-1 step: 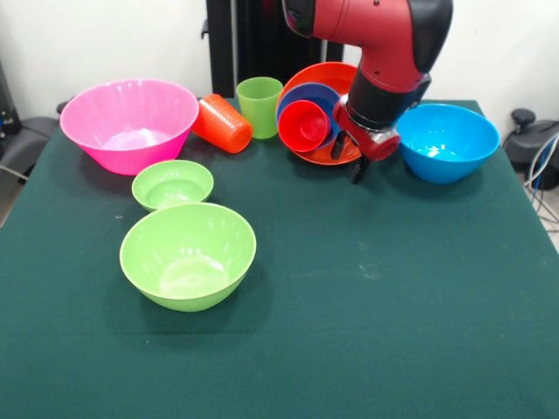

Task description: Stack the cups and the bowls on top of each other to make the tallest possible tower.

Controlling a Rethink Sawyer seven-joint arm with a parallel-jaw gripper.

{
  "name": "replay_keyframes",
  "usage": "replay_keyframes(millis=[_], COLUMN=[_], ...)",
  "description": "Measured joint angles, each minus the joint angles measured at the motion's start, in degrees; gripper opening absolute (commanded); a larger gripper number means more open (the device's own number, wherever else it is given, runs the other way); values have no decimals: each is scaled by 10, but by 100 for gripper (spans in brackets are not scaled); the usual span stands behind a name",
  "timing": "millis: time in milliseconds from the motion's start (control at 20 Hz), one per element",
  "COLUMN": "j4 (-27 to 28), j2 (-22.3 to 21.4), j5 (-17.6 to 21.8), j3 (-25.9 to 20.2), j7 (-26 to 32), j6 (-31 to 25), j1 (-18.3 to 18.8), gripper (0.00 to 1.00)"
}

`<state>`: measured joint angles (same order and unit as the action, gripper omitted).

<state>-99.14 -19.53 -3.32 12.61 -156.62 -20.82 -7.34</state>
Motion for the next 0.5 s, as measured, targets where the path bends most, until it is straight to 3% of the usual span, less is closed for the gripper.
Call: replay_keyframes(millis=[500], j4=[-1], j2=[-3], j5=[0], j3=[-6], j7=[0], j6=[-7], j1=[0], gripper=[100])
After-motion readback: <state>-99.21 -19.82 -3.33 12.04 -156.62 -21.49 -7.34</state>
